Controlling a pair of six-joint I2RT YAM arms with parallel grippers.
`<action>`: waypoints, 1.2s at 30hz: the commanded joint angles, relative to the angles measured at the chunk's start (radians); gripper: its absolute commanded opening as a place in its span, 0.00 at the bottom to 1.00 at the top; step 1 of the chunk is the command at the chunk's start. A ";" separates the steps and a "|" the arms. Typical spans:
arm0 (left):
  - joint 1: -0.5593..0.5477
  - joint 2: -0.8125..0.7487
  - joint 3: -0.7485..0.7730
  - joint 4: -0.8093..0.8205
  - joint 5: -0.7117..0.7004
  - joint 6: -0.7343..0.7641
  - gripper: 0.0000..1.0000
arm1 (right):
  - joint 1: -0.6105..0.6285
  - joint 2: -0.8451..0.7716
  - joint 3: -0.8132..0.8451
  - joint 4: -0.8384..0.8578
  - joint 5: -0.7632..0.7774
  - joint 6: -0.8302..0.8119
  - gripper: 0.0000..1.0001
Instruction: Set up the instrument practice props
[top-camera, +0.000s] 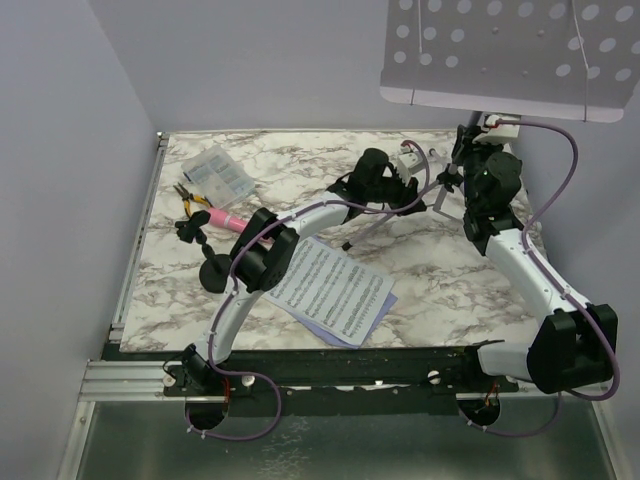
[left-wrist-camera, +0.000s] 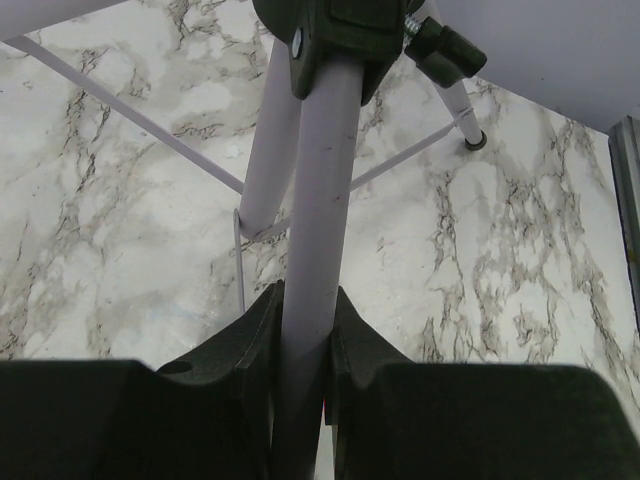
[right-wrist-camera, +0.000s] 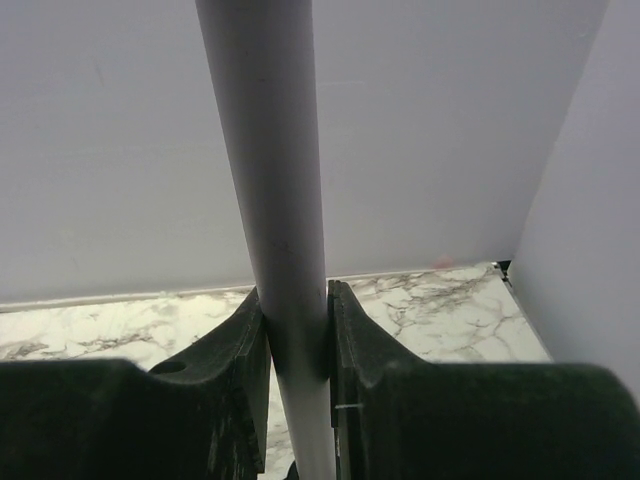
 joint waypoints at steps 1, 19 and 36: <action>0.052 0.059 -0.060 -0.212 -0.172 0.030 0.00 | -0.001 -0.010 -0.012 -0.081 0.105 0.108 0.00; 0.053 0.018 -0.146 -0.218 -0.178 0.044 0.00 | -0.002 -0.171 -0.087 -0.466 -0.124 0.115 0.78; 0.047 -0.008 -0.156 -0.215 -0.159 0.032 0.00 | -0.002 -0.027 -0.083 -0.412 -0.128 0.148 0.47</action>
